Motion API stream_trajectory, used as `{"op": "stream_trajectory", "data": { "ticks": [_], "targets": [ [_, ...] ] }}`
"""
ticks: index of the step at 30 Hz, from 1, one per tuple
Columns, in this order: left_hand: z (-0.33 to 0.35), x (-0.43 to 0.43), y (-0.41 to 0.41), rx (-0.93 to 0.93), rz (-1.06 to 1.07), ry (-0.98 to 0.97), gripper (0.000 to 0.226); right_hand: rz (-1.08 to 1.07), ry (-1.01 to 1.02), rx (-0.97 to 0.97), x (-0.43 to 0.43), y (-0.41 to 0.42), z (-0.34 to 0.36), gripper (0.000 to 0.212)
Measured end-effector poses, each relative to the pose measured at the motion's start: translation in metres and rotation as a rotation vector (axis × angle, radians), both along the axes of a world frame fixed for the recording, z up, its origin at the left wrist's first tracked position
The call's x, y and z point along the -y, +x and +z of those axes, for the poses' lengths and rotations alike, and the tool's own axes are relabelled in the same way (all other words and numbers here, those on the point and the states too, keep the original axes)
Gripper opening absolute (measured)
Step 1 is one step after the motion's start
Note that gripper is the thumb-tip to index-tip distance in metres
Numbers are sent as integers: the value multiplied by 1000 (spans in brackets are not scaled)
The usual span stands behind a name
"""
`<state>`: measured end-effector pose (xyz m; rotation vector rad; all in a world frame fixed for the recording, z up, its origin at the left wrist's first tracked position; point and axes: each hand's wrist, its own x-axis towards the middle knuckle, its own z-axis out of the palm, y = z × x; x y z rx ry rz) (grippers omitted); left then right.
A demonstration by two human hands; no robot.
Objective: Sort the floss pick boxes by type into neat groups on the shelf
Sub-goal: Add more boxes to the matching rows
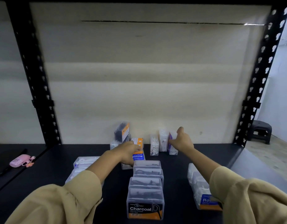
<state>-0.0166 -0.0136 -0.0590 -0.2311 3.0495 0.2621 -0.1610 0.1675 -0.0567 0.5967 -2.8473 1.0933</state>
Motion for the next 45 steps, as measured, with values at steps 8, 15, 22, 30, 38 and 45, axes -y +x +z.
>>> {"op": "stream_trajectory", "data": {
  "ticks": [8, 15, 22, 30, 38, 45],
  "targets": [
    [4, 5, 11, -4, 72, 67, 79, -57, -186, 222, -35, -18, 7, 44],
    [16, 5, 15, -209, 123, 208, 79, 10, -194, 263, -53, -20, 17, 35],
    [14, -2, 16, -363, 294, 678, 54, 143, 97, 48, -42, 0, 30, 39],
    [-3, -3, 21, -280, 488, 971, 46, 361, 309, 4, -33, 20, 29, 47],
    [-1, 3, 26, -186, 576, 967, 47, 451, 440, 44, -38, 21, 25, 50],
    [-5, 4, 20, -164, 581, 821, 43, 438, 621, 16, -55, 10, 24, 52]
  ]
}}
